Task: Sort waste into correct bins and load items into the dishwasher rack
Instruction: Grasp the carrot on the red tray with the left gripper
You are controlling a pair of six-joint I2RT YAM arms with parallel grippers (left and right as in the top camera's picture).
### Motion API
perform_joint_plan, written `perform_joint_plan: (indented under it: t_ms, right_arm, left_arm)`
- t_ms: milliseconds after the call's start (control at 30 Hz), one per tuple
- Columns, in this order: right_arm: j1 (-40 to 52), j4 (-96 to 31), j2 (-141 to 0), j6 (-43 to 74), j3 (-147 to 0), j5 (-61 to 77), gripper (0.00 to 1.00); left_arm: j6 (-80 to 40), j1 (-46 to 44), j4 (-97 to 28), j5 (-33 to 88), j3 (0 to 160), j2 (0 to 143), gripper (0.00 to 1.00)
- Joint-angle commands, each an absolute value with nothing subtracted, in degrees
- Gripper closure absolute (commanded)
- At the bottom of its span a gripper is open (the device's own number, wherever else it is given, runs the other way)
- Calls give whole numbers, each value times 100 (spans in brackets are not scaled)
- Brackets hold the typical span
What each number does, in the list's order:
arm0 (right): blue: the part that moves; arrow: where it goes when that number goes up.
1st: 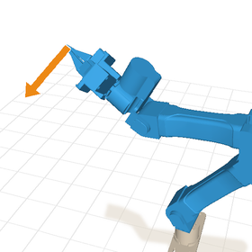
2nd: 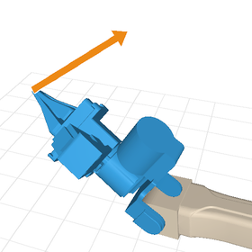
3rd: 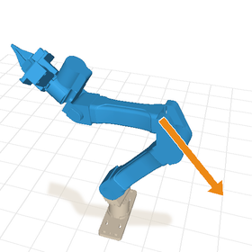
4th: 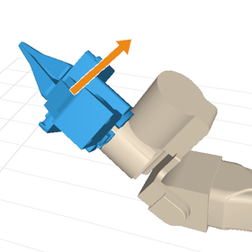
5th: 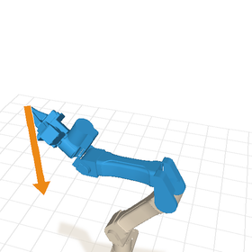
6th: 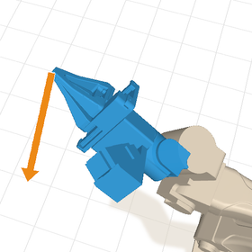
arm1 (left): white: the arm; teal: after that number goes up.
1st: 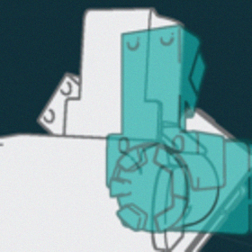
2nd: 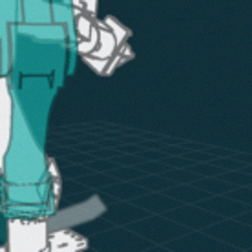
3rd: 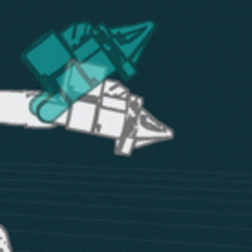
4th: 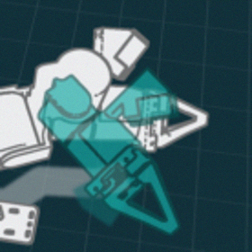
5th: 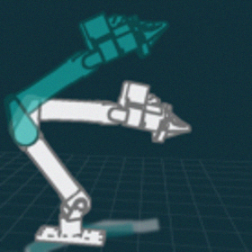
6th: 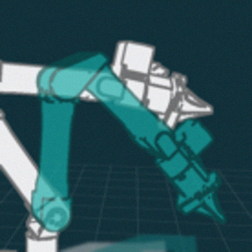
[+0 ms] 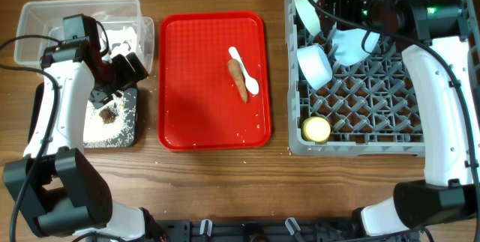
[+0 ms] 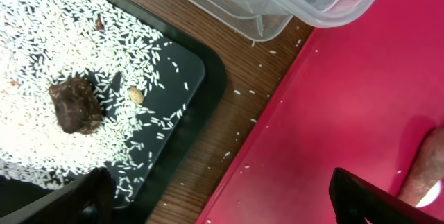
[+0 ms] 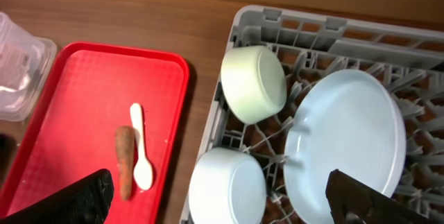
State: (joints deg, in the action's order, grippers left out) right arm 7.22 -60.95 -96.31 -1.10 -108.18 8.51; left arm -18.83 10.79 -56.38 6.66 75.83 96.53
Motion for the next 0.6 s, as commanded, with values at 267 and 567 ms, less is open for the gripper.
perform_joint_plan:
  t_ms: [267, 567]
  right_arm:
    - [666, -6632, -9662, 23, -10847, 742, 0]
    - [666, -6869, -9662, 23, -10847, 471, 0]
  left_arm:
    - [-3098, 298, -4213, 2550, 7677, 9959, 0]
    - [-3913, -2047, -2969, 666, 7677, 11037, 6]
